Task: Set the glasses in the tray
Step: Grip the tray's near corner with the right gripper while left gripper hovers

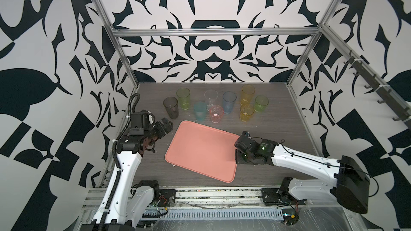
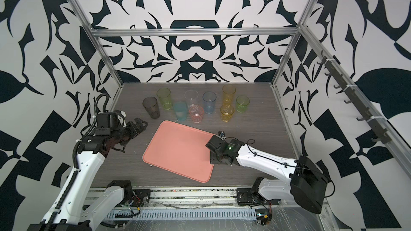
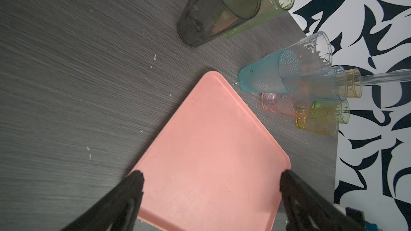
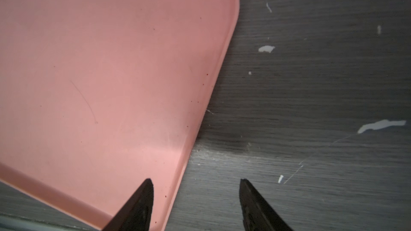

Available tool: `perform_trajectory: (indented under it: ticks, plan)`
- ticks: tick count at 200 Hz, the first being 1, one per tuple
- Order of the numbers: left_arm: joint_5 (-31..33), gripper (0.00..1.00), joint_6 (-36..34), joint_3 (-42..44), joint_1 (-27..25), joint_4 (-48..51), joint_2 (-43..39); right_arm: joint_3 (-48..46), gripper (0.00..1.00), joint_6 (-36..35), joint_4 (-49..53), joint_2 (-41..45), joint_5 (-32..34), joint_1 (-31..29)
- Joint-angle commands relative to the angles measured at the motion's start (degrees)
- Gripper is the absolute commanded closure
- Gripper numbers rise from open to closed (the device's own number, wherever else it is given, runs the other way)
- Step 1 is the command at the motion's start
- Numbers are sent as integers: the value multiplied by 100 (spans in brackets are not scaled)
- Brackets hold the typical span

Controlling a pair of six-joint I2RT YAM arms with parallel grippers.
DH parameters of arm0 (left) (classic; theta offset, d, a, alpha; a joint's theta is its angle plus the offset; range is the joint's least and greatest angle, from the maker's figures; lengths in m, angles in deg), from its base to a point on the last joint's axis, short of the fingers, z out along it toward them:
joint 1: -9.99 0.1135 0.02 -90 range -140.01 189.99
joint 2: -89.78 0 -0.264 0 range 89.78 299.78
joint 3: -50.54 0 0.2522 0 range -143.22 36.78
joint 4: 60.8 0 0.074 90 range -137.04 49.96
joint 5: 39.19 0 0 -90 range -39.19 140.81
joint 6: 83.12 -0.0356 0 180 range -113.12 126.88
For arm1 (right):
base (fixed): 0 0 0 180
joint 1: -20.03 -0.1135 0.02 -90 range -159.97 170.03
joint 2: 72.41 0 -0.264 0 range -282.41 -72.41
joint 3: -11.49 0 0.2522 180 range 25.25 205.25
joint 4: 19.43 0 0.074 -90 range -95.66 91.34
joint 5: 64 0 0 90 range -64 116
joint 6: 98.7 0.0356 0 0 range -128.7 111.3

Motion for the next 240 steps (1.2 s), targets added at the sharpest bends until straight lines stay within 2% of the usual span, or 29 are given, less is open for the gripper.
perform_trajectory:
  ticks: [1, 22, 49, 87, 102, 129, 199, 230, 240]
  plan:
    - [-83, 0, 78, 54, -10, 12, 75, -77, 36, 199, -317, -91, 250, -70]
    - [-42, 0, 121, 49, -4, 20, 149, -40, 37, 165, -340, -311, 278, -103]
    - [-69, 1, 132, 19, -4, 22, 182, 45, 46, 107, -398, -621, 206, -136]
    - [-69, 1, 149, 19, -10, 42, 178, 101, 49, 111, -520, -966, 140, -175]
    - [-72, 0, 158, 27, -11, 47, 181, 153, 56, 90, -514, -1111, 119, -196]
    - [-67, 1, 148, 26, -15, 67, 208, 226, 60, 80, -470, -1298, 101, -205]
    - [7, 0, 99, -51, -6, 117, 266, 221, 80, 46, -406, -1282, 99, -201]
    - [3, 0, 97, -84, -7, 138, 295, 200, 85, -143, -397, -1238, 90, -194]
    - [-7, 0, 97, -91, -5, 139, 295, 216, 89, -234, -361, -1244, 97, -192]
